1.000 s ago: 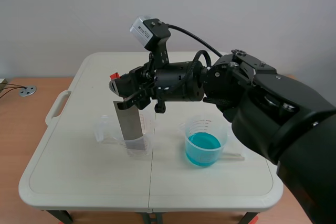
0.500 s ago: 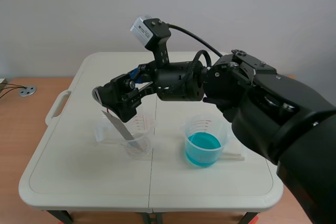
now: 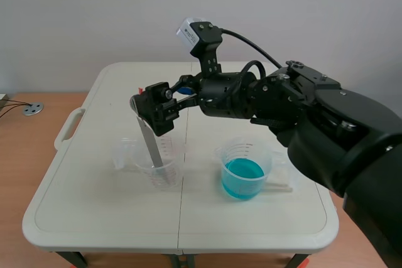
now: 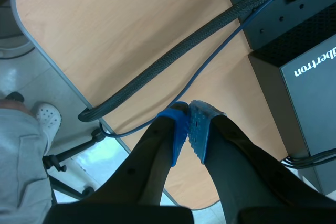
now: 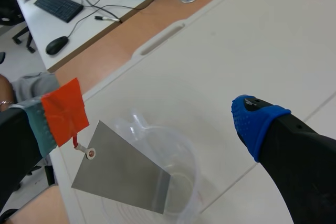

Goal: Hold the metal plate by the orange handle, dip it into the blue solution, take it out and point at it, then put the plate back in the beaker on the left.
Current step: 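Return to the home posture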

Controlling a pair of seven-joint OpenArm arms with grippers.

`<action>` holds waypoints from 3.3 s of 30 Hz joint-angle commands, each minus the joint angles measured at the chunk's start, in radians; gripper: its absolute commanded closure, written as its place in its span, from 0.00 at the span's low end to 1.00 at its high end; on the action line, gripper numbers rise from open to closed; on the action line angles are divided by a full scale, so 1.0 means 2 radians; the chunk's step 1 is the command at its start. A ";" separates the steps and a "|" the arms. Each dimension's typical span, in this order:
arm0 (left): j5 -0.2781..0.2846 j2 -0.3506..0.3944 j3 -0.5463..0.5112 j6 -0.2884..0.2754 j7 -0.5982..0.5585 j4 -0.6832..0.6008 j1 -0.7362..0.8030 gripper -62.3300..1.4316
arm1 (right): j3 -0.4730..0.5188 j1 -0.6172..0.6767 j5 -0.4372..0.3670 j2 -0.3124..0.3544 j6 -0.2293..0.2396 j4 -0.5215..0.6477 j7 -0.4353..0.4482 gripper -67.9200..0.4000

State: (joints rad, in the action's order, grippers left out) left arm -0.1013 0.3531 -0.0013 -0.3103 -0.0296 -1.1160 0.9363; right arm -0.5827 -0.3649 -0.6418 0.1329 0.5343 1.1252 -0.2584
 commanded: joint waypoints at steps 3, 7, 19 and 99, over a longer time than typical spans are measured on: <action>0.002 0.002 -0.002 -0.001 -0.002 -0.001 0.004 0.93 | 0.020 -0.007 0.007 -0.001 0.002 0.006 0.009 0.08; 0.002 0.002 -0.002 -0.001 -0.002 -0.001 0.004 0.93 | 0.037 -0.007 0.007 -0.001 0.002 0.006 0.009 0.08; -0.008 0.002 -0.002 -0.001 -0.002 -0.001 0.004 0.02 | 0.048 -0.007 0.007 -0.001 0.002 0.013 0.030 0.08; -0.008 0.005 -0.077 -0.039 -0.185 -0.390 -0.053 0.00 | 0.266 0.558 0.202 0.106 -0.086 0.439 0.162 0.08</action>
State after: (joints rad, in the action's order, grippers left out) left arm -0.1272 0.3634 -0.1509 -0.3908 -0.3923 -1.8904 0.8223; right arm -0.0597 0.7597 -0.2279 0.3408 0.3622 1.9865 0.0513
